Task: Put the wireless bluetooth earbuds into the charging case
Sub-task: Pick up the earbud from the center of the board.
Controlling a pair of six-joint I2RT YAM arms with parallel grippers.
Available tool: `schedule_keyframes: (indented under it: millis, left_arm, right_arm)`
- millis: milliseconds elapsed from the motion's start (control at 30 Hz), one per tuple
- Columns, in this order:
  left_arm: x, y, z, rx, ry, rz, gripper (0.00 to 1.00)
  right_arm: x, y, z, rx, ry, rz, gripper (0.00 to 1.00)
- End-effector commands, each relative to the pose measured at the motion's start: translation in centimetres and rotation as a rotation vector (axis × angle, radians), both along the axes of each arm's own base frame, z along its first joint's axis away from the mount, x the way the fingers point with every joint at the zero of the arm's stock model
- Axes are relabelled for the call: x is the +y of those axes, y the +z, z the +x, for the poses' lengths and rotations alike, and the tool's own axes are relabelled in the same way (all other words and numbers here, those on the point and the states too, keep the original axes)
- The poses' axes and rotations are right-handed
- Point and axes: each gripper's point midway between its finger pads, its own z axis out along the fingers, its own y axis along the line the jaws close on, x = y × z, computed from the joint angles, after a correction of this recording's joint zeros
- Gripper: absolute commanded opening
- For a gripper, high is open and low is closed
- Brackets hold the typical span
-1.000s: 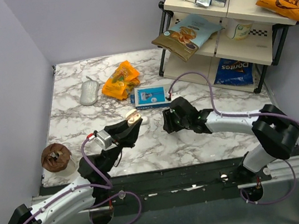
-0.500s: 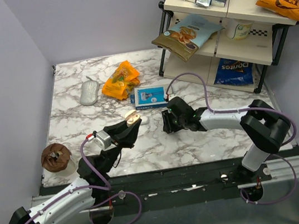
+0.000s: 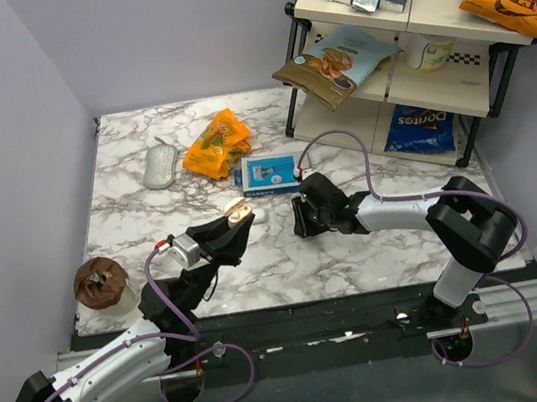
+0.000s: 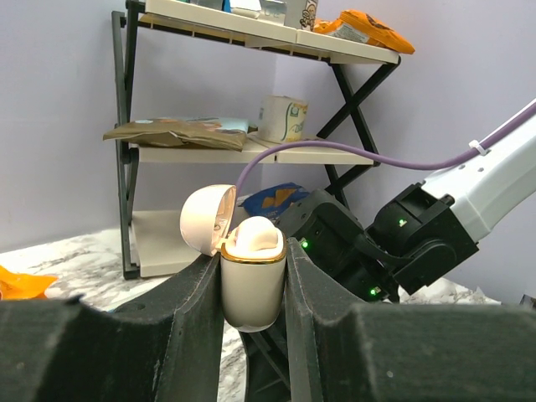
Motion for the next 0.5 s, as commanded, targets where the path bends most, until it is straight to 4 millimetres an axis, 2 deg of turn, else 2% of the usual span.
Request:
schedule_keyframes:
  millis: [0, 300, 433, 467]
  left_arm:
    - [0.1, -0.1, 0.0, 0.0, 0.006, -0.006, 0.0]
    - [0.1, -0.1, 0.0, 0.0, 0.003, -0.003, 0.0]
    - [0.0, 0.0, 0.0, 0.001, 0.002, -0.001, 0.0]
    - [-0.1, -0.1, 0.0, 0.001, 0.002, 0.004, 0.0]
  right_arm:
    - [0.4, -0.3, 0.4, 0.004, 0.014, 0.004, 0.39]
    - [0.5, -0.6, 0.3, 0.008, 0.027, -0.005, 0.24]
    - [0.1, 0.0, 0.6, -0.02, 0.014, -0.011, 0.13]
    - [0.1, 0.9, 0.9, -0.044, 0.011, -0.001, 0.11]
